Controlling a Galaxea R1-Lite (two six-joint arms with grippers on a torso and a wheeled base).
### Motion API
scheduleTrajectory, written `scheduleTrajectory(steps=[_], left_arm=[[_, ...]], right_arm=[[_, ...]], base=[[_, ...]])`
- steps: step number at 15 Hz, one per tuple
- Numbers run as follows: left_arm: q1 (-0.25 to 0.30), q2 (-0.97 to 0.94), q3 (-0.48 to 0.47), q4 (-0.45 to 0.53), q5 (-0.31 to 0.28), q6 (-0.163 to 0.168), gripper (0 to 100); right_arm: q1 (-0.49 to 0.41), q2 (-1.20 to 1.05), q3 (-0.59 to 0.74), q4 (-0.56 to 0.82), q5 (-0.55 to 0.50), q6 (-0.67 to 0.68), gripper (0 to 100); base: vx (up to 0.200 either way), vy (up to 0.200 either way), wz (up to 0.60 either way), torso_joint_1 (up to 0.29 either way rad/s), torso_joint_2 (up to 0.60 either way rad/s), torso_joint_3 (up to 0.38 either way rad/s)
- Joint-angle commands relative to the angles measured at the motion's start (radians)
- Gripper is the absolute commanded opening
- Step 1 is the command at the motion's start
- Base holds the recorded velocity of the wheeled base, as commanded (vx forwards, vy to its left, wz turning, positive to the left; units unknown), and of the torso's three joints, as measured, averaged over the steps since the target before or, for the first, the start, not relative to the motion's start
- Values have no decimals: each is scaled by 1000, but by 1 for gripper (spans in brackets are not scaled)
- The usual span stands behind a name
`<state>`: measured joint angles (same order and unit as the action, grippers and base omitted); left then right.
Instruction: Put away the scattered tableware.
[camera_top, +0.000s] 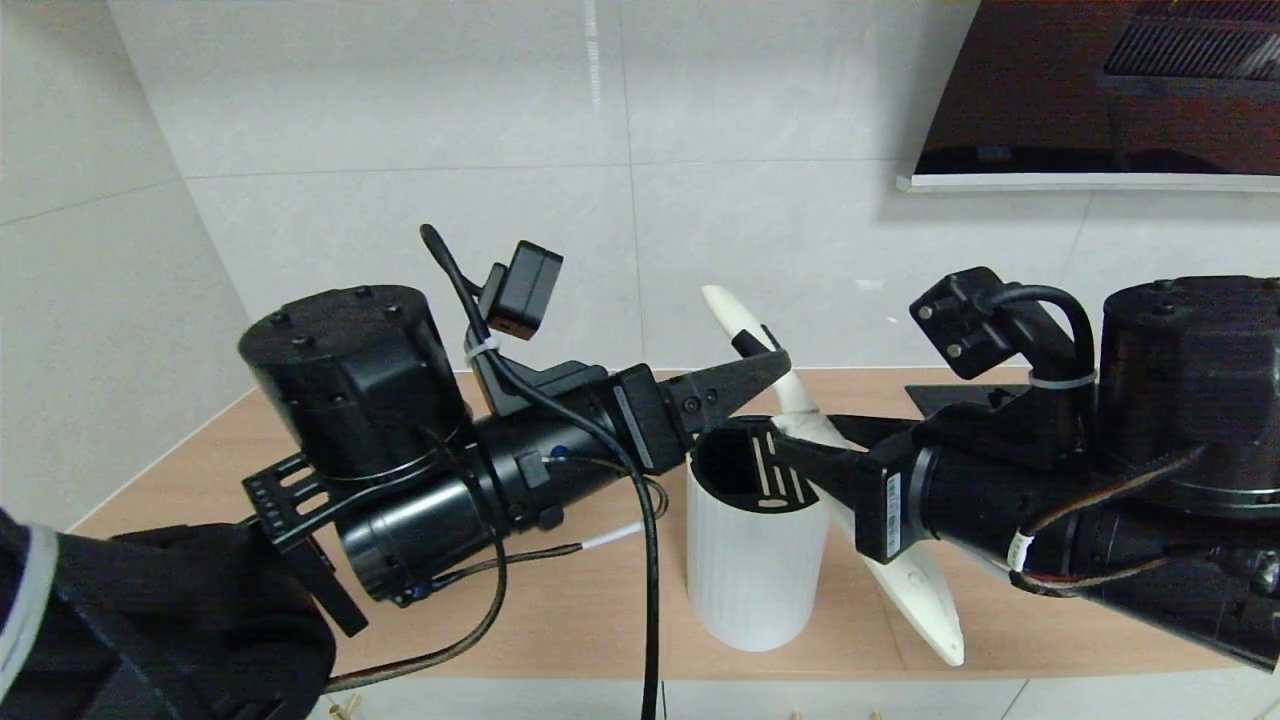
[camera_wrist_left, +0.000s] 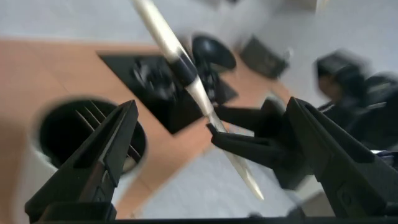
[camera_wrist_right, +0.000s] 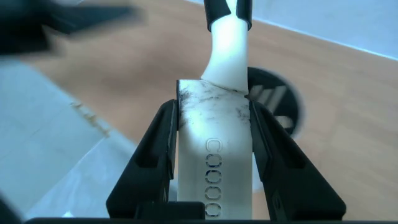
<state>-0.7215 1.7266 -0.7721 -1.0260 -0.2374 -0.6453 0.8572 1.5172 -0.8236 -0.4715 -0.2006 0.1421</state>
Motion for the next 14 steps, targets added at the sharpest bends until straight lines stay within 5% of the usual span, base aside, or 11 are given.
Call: scheduleTrajectory(steps=[1, 12, 13, 14], left_arm=[[-15, 84, -15, -59, 33, 0, 100], [-16, 100, -26, -91, 47, -23, 100], [-16, 97, -29, -91, 43, -56, 0], [-16, 97, -36, -89, 40, -80, 0]], right_arm=[[31, 9, 4, -1, 0, 2, 0], [77, 12, 24, -7, 3, 5, 0], [77, 12, 24, -9, 4, 5, 0], [78, 11, 26, -12, 3, 5, 0]], base=[[0, 0, 0, 0, 0, 0], [0, 0, 0, 0, 0, 0], [0, 0, 0, 0, 0, 0], [0, 0, 0, 0, 0, 0]])
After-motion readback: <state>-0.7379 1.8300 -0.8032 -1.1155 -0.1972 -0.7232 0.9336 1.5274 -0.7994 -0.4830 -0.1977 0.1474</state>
